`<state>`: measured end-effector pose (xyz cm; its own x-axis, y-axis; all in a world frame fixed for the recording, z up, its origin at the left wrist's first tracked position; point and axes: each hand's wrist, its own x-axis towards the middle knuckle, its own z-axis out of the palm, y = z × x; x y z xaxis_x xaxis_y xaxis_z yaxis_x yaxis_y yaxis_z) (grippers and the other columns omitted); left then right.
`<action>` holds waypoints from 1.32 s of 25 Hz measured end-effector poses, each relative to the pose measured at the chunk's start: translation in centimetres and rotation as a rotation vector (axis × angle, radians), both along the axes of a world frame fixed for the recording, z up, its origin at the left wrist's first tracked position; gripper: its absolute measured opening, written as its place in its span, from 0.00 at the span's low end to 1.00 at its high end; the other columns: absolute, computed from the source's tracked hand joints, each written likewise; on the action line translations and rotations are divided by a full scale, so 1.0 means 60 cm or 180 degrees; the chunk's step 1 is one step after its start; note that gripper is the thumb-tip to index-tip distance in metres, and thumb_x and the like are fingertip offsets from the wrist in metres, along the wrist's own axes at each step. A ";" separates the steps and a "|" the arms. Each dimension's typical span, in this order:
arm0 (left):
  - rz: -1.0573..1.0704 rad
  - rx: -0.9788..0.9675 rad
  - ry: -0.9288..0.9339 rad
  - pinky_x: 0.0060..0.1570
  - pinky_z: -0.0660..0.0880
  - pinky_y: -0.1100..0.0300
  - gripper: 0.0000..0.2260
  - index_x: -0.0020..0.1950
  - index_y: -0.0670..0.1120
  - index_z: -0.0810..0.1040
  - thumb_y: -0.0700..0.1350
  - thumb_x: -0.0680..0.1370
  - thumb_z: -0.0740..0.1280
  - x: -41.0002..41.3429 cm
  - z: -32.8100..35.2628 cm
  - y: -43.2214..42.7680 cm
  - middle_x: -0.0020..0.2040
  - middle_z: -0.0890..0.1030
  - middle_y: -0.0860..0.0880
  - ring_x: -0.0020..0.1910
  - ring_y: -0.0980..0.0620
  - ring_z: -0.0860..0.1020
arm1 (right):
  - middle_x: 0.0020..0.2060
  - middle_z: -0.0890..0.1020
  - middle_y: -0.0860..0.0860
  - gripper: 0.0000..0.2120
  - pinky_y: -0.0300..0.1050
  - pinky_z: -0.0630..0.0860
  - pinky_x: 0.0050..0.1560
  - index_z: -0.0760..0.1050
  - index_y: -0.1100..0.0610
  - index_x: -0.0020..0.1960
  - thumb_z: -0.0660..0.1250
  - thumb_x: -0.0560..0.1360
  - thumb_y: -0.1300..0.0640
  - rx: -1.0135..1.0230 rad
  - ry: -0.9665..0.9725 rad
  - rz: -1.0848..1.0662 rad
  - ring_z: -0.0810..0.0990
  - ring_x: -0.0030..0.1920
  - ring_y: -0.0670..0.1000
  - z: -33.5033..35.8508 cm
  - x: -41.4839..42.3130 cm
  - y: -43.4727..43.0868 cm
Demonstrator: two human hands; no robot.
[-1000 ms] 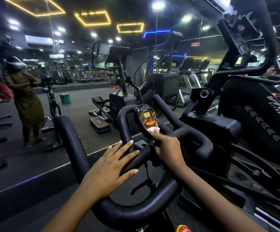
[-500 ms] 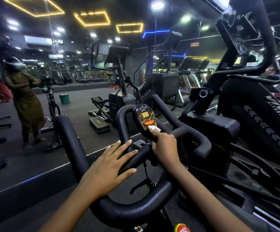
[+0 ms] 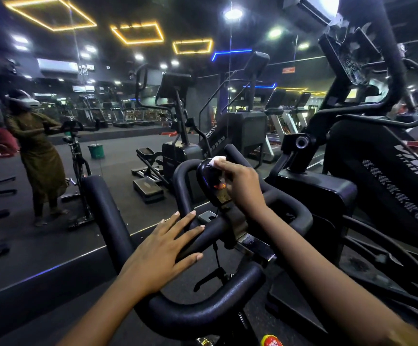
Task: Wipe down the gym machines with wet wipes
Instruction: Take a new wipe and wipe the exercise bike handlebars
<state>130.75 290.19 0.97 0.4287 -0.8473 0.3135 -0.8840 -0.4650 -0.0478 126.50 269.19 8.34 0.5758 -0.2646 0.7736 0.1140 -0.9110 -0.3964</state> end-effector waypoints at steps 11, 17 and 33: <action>-0.0177 -0.0029 0.0042 0.74 0.37 0.53 0.38 0.73 0.65 0.43 0.77 0.66 0.30 0.008 0.005 0.003 0.75 0.40 0.60 0.75 0.55 0.36 | 0.62 0.76 0.45 0.24 0.32 0.69 0.61 0.78 0.52 0.61 0.69 0.66 0.65 -0.0455 0.0609 0.0856 0.75 0.62 0.42 -0.114 -0.099 -0.052; -0.0543 0.0345 -0.0914 0.66 0.65 0.42 0.27 0.72 0.56 0.64 0.66 0.80 0.41 0.013 -0.006 -0.036 0.71 0.71 0.49 0.71 0.46 0.67 | 0.48 0.84 0.51 0.18 0.46 0.76 0.51 0.82 0.50 0.54 0.68 0.68 0.66 -0.0542 0.1885 0.0600 0.82 0.50 0.50 -0.105 -0.165 -0.095; -0.0654 0.0016 -0.1372 0.67 0.58 0.48 0.28 0.71 0.53 0.66 0.65 0.76 0.51 0.024 -0.029 -0.042 0.71 0.70 0.46 0.71 0.46 0.64 | 0.47 0.84 0.46 0.19 0.30 0.72 0.45 0.83 0.51 0.51 0.65 0.65 0.66 -0.0845 0.1375 0.0731 0.82 0.46 0.45 -0.122 -0.238 -0.113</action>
<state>132.18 287.65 -0.77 0.0840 -0.9028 0.4217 -0.8568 -0.2816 -0.4321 112.23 262.43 1.03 0.8753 0.0768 0.4774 0.1993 -0.9569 -0.2114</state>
